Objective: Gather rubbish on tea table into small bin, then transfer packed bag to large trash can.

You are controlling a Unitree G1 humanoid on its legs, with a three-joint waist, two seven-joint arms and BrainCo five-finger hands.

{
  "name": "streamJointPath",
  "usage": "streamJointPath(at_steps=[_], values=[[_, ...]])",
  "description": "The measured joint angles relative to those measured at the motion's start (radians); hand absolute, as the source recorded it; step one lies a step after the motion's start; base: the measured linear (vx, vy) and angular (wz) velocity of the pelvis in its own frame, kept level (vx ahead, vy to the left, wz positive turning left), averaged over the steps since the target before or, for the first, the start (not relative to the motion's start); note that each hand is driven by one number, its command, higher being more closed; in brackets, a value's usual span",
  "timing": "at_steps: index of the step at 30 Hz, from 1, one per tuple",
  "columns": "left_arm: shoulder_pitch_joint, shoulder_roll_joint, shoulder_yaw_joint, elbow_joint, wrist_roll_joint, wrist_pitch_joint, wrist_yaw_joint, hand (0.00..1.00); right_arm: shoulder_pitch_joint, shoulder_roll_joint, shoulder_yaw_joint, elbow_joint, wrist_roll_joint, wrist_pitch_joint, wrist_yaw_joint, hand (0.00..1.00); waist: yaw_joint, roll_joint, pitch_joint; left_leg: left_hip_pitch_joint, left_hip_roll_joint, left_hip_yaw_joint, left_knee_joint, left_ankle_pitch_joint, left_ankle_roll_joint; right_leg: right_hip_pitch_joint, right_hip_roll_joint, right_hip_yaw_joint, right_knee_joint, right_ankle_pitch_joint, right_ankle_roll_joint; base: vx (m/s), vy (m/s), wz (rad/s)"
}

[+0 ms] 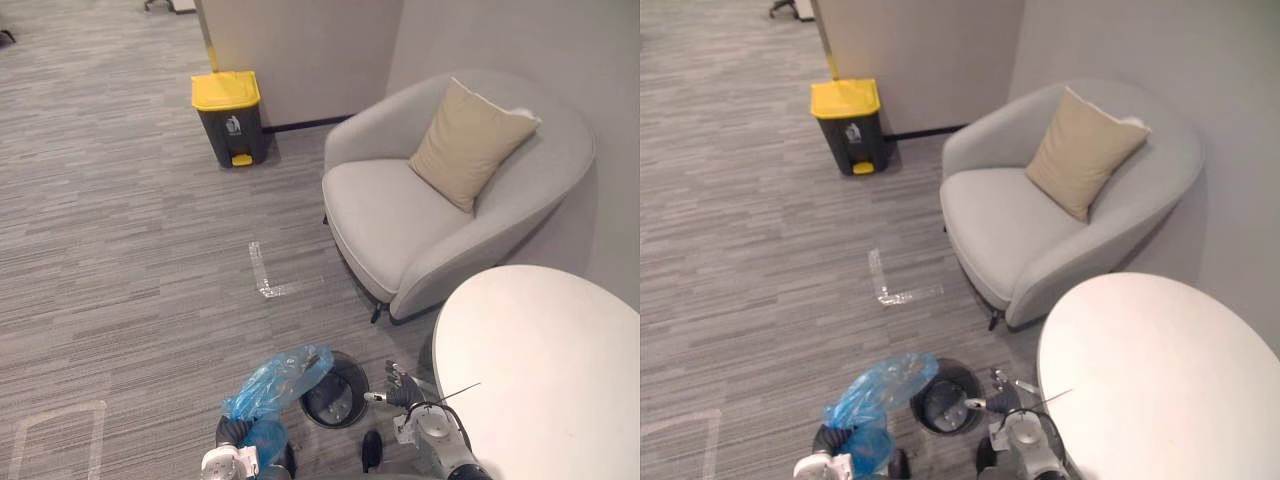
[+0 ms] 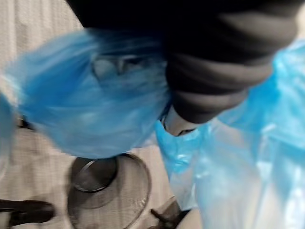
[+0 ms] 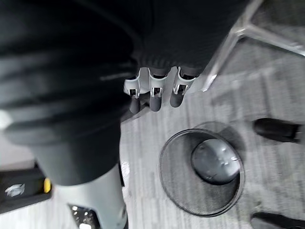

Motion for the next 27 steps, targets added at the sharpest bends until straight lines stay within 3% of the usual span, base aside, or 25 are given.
streamJointPath(at_steps=[1,2,3,4,6,7,8,9,10,11,12,14,15,16,17,19,21,22,23,27], values=[[-0.020,-0.001,-0.001,-0.001,0.000,0.000,-0.001,1.00,-0.005,-0.001,0.000,-0.002,-0.001,0.003,-0.006,0.00,0.001,-0.002,0.004,-0.037,0.008,0.005,0.052,-0.005,0.014,-0.029,-0.008,0.007,0.034,0.008,0.020,-0.11,0.017,-0.02],[-0.026,-0.005,0.003,-0.008,-0.001,-0.002,-0.001,1.00,-0.002,-0.007,-0.001,-0.004,-0.001,0.007,-0.008,0.00,0.005,0.008,0.009,-0.047,0.022,0.015,0.071,-0.016,0.028,-0.036,-0.010,0.008,0.088,-0.030,0.031,-0.12,0.008,0.16],[-0.029,-0.007,0.008,-0.016,-0.001,-0.001,-0.001,1.00,0.012,0.000,-0.002,-0.011,-0.001,0.015,-0.013,0.00,0.001,0.006,0.016,-0.046,0.016,-0.003,0.098,-0.026,0.031,-0.084,-0.033,0.007,0.424,-0.190,0.010,-0.09,-0.043,0.57],[-0.022,-0.004,0.010,-0.032,-0.001,-0.001,0.001,1.00,0.034,0.018,-0.009,-0.011,-0.001,0.015,-0.017,0.00,0.001,-0.005,0.012,-0.049,-0.001,-0.043,0.133,-0.034,0.036,-0.080,-0.052,0.034,0.666,-0.259,0.030,-0.07,-0.046,0.60],[-0.013,0.004,0.010,-0.046,-0.002,-0.001,0.001,1.00,0.034,0.034,-0.009,-0.012,-0.001,0.015,-0.017,0.00,0.010,-0.021,0.007,-0.077,-0.013,-0.067,0.167,-0.030,0.030,-0.047,-0.052,0.071,0.744,-0.281,0.045,-0.07,-0.087,0.55],[-0.010,0.006,0.010,-0.050,-0.002,-0.001,0.001,1.00,0.031,0.037,-0.008,-0.013,-0.001,0.015,-0.017,0.00,0.014,-0.029,0.003,-0.101,-0.018,-0.076,0.189,-0.028,0.028,-0.022,-0.051,0.094,0.744,-0.292,0.051,-0.15,-0.148,0.57],[-0.008,0.003,0.011,-0.058,-0.008,0.000,0.002,1.00,0.017,0.036,-0.009,-0.014,-0.001,0.014,-0.018,0.00,0.019,-0.043,-0.001,-0.146,-0.023,-0.092,0.231,-0.025,0.023,0.010,-0.042,0.127,0.687,-0.356,0.056,-0.27,-0.187,0.47],[-0.005,-0.011,0.010,-0.060,-0.018,0.000,0.002,1.00,0.000,0.026,-0.010,-0.013,-0.001,0.015,-0.023,0.00,0.028,-0.031,0.008,-0.181,-0.019,-0.105,0.248,-0.008,0.011,0.036,-0.025,0.135,0.595,-0.415,0.022,-0.29,-0.178,0.29],[-0.006,-0.019,0.010,-0.060,-0.019,0.000,0.002,1.00,-0.008,0.026,-0.010,-0.014,-0.001,0.015,-0.025,0.00,0.037,-0.023,0.009,-0.193,-0.013,-0.103,0.242,0.004,0.004,0.046,-0.018,0.136,0.539,-0.437,0.013,-0.27,-0.139,0.01],[-0.006,-0.033,0.010,-0.067,-0.022,-0.003,0.005,1.00,-0.025,0.018,-0.010,-0.014,0.000,0.014,-0.029,0.00,0.051,0.001,0.007,-0.222,0.006,-0.104,0.218,0.037,-0.005,0.066,0.006,0.120,0.430,-0.463,-0.016,-0.34,-0.167,-0.07],[-0.016,-0.043,-0.003,-0.057,-0.030,-0.002,0.006,1.00,-0.049,0.006,-0.009,-0.013,0.000,0.014,-0.038,0.00,0.052,0.046,0.013,-0.255,0.025,-0.132,0.185,0.073,-0.010,0.062,0.038,0.098,0.372,-0.461,-0.036,-0.37,-0.170,0.23],[-0.023,-0.052,-0.047,-0.058,-0.038,-0.001,0.006,1.00,-0.050,-0.014,-0.011,-0.014,-0.001,0.015,-0.054,0.00,0.029,0.104,0.028,-0.255,0.054,-0.199,0.085,0.115,-0.027,0.054,0.080,0.026,0.342,-0.421,-0.064,-0.45,-0.170,0.83],[-0.030,-0.056,-0.067,-0.058,-0.038,0.000,0.008,1.00,-0.044,-0.015,-0.022,-0.014,-0.002,0.017,-0.061,0.00,0.026,0.107,0.032,-0.247,0.066,-0.202,0.029,0.064,-0.087,0.047,0.081,-0.025,0.320,-0.392,-0.092,-0.39,-0.126,0.84],[-0.030,-0.057,-0.069,-0.058,-0.039,-0.001,0.008,1.00,-0.045,-0.012,-0.023,-0.013,-0.002,0.017,-0.063,0.00,0.025,0.101,0.036,-0.245,0.070,-0.193,0.015,0.049,-0.091,0.047,0.076,-0.042,0.309,-0.381,-0.104,-0.34,-0.097,0.83],[-0.030,-0.059,-0.072,-0.058,-0.038,-0.001,0.008,1.00,-0.048,-0.007,-0.035,-0.014,-0.002,0.017,-0.064,0.00,0.025,0.085,0.044,-0.256,0.068,-0.137,0.039,0.063,-0.060,0.048,0.052,-0.082,0.289,-0.357,-0.120,-0.31,-0.087,0.84],[-0.027,-0.059,-0.079,-0.060,-0.037,-0.001,0.008,1.00,-0.045,-0.014,-0.061,-0.013,-0.001,0.017,-0.071,0.00,0.021,0.065,0.047,-0.268,0.043,-0.092,0.164,0.065,-0.048,0.041,0.012,-0.125,0.266,-0.326,-0.120,-0.21,-0.078,0.86],[-0.029,-0.060,-0.079,-0.062,-0.037,-0.001,0.008,1.00,-0.042,-0.035,-0.069,-0.012,-0.003,0.018,-0.075,0.00,0.018,0.067,0.044,-0.228,0.051,-0.057,0.288,0.011,-0.042,0.033,-0.014,-0.160,0.225,-0.285,-0.113,-0.17,0.028,0.68],[-0.026,-0.059,-0.079,-0.059,-0.037,-0.001,0.008,1.00,-0.034,-0.039,-0.070,-0.012,-0.016,0.018,-0.075,0.00,0.016,0.079,0.037,-0.154,0.084,-0.011,0.325,-0.058,-0.038,0.038,-0.020,-0.192,0.197,-0.256,-0.105,-0.15,0.107,0.58],[-0.027,-0.059,-0.079,-0.059,-0.037,-0.001,0.007,1.00,-0.032,-0.039,-0.070,-0.012,-0.027,0.018,-0.075,0.00,0.014,0.080,0.036,-0.125,0.093,0.008,0.324,-0.081,-0.038,0.038,-0.024,-0.202,0.191,-0.251,-0.098,-0.10,0.116,0.63],[-0.030,-0.052,-0.093,-0.056,-0.035,0.000,0.002,1.00,-0.026,-0.020,-0.094,-0.010,-0.039,0.021,-0.071,0.00,-0.013,0.094,0.029,0.013,0.099,0.065,0.142,-0.096,-0.070,0.098,-0.021,-0.282,0.085,-0.185,-0.044,-0.10,0.176,0.67]])
